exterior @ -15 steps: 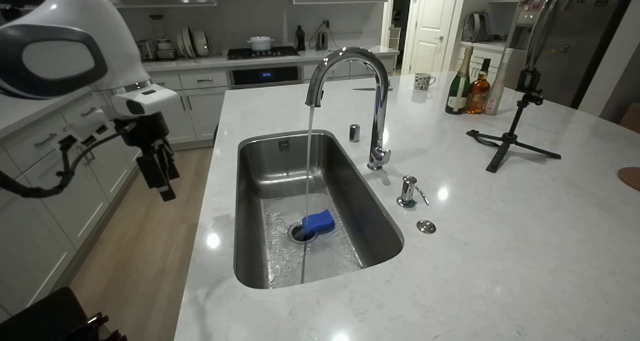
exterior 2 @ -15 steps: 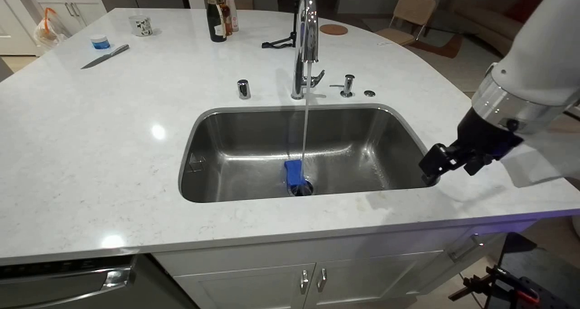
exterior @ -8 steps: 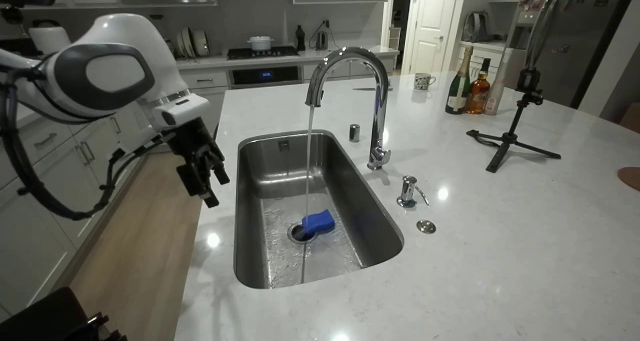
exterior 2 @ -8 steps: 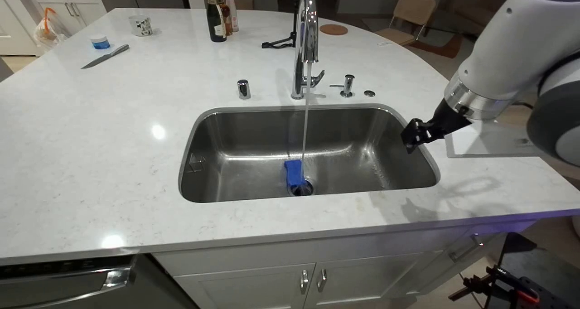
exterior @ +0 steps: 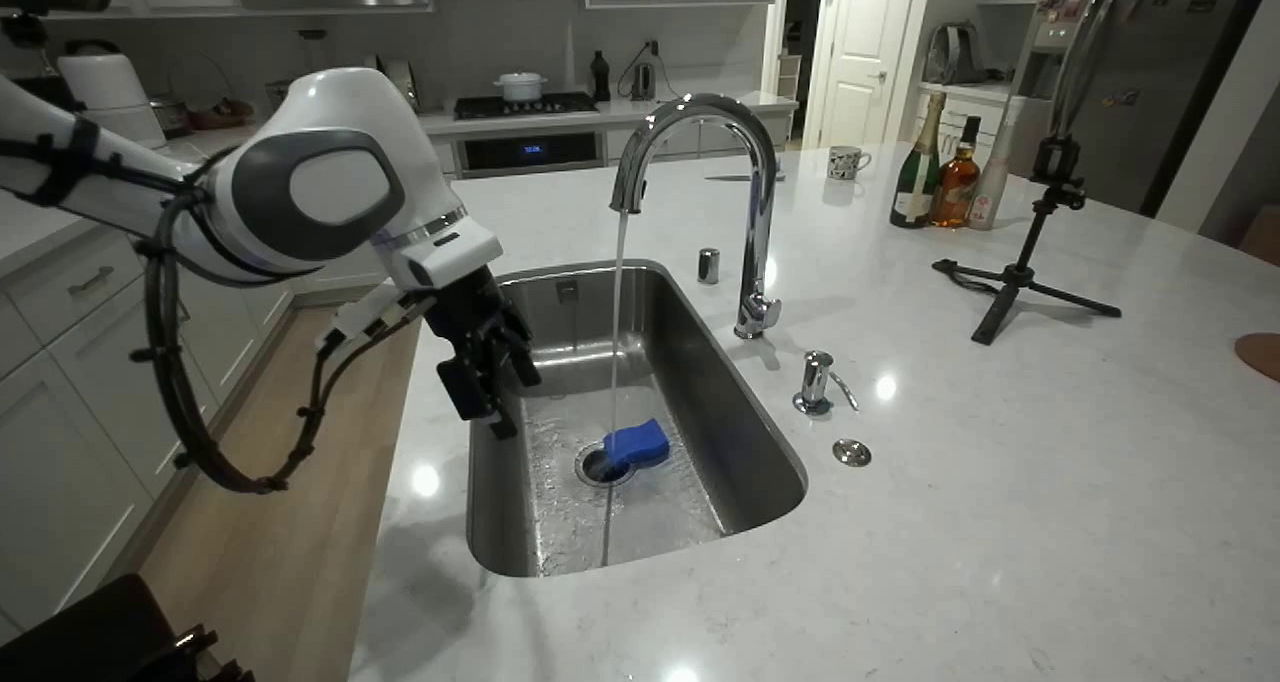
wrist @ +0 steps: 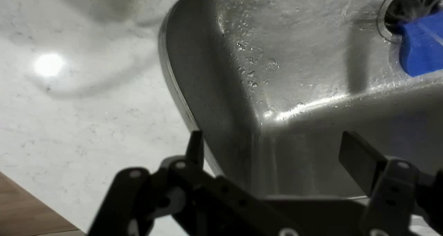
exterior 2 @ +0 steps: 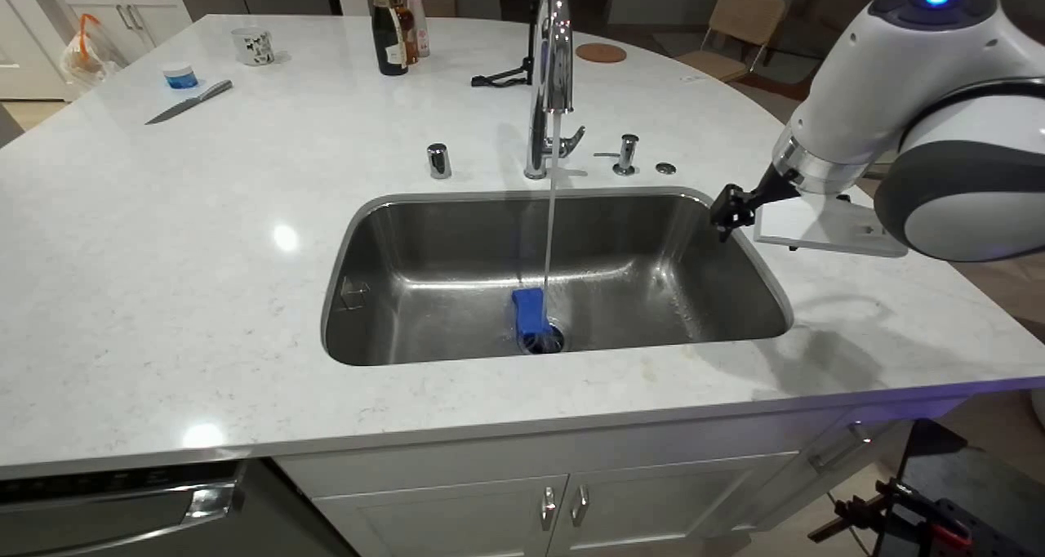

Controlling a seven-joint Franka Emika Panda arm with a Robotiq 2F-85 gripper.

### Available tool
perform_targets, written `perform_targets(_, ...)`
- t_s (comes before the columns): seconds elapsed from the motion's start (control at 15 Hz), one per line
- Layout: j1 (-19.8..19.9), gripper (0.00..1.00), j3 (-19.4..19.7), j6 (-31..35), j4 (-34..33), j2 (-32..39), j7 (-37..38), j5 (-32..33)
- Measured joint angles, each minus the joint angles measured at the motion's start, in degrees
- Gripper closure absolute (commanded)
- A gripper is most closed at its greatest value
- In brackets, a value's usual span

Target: Close the tap

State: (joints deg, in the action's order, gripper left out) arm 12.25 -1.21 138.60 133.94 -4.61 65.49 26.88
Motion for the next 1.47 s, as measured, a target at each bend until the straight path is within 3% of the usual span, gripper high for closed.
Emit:
perform_targets(0.73, -2.5, 0.0, 10.3, 15.6, -13.2, 14.6, 1.5, 14.2)
perform_targets(1.13, -5.2, 0.0, 14.6, 20.7, -24.9, 24.7, 15.0, 29.3)
perform_targets(1.47, -8.6, 0.0, 17.5, 21.2, -34.4, 33.3, 28.4, 39.7)
